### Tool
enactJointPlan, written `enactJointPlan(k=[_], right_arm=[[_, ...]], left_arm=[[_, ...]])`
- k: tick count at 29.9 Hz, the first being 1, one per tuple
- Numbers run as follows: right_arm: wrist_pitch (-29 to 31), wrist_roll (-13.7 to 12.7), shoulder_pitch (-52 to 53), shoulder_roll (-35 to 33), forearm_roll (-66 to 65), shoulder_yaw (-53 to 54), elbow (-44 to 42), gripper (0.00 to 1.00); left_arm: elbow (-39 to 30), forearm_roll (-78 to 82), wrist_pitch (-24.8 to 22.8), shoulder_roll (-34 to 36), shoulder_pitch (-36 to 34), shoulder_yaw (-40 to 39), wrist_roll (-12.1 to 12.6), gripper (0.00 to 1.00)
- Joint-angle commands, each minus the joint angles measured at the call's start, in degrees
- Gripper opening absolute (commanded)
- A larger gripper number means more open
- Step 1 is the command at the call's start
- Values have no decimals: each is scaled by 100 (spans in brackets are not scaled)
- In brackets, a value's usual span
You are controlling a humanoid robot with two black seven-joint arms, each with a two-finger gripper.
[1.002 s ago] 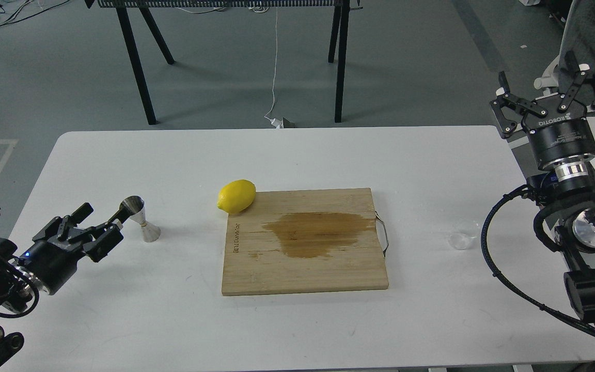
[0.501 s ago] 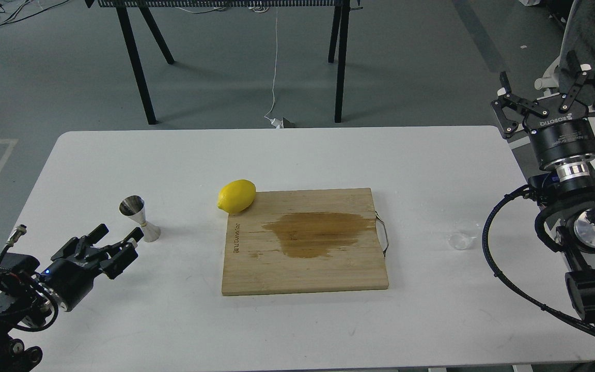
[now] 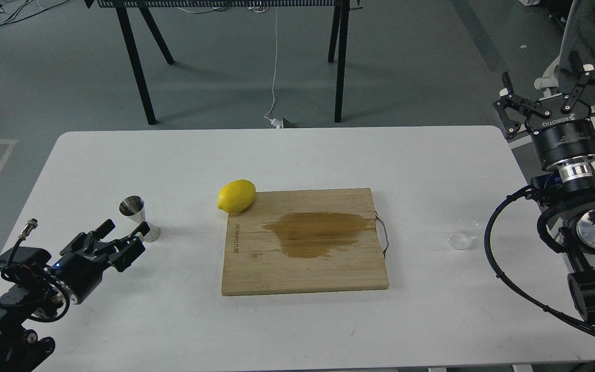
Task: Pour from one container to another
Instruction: 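Close the left gripper around the metal jigger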
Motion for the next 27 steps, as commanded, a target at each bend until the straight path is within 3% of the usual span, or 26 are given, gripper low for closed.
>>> enactJointPlan(k=[1, 11, 27], right_arm=[[0, 0, -1, -37, 0, 2, 6, 99], [0, 0, -1, -46, 0, 2, 32, 99], [0, 0, -1, -46, 0, 10, 41, 99]], left_arm=[[13, -20, 0, -6, -132, 163, 0, 100], [505, -20, -9, -261, -370, 243, 0, 100], [724, -38, -106, -525, -615, 418, 0, 100]])
